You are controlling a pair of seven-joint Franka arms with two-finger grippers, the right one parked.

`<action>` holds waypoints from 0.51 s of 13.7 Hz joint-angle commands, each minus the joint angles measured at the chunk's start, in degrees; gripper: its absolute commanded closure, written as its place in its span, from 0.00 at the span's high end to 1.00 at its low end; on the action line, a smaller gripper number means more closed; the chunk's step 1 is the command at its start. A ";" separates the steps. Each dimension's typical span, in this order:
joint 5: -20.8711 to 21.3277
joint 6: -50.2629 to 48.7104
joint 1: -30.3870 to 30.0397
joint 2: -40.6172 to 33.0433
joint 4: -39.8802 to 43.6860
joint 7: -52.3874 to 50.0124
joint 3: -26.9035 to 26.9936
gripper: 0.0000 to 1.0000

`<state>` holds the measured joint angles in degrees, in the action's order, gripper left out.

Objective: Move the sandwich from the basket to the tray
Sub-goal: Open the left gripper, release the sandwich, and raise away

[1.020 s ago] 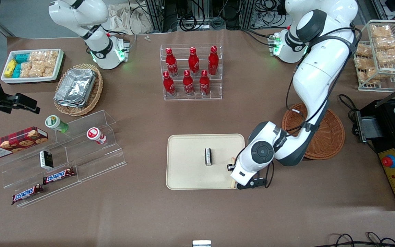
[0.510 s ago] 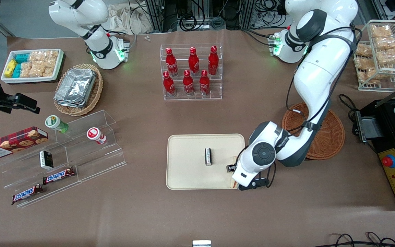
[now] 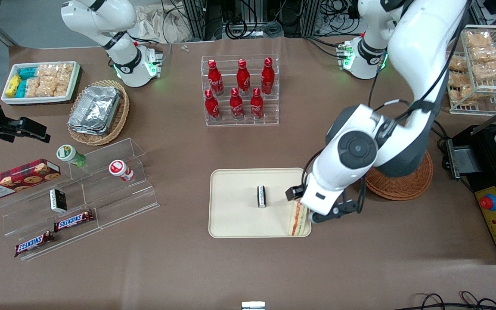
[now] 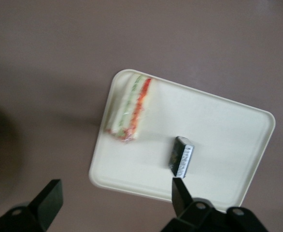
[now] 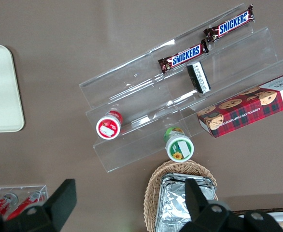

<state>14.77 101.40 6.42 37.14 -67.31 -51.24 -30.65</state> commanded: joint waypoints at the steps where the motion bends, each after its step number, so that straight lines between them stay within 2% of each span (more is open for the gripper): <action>1: -1.58 -5.06 -0.18 -8.01 -4.73 -0.26 4.27 1.00; 3: -1.84 -3.85 -0.27 -17.66 -14.90 5.41 7.16 1.00; 4: -4.54 -2.10 -0.18 -22.50 -20.00 10.76 10.49 1.00; 5: -10.49 -0.08 -0.09 -27.07 -25.01 16.38 14.62 1.00; 6: -14.64 2.03 -0.01 -31.73 -30.20 22.70 19.18 1.00; 7: -15.72 4.57 0.00 -36.04 -35.64 29.73 21.84 1.00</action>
<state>3.71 100.07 6.63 13.38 -87.63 -32.44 -15.28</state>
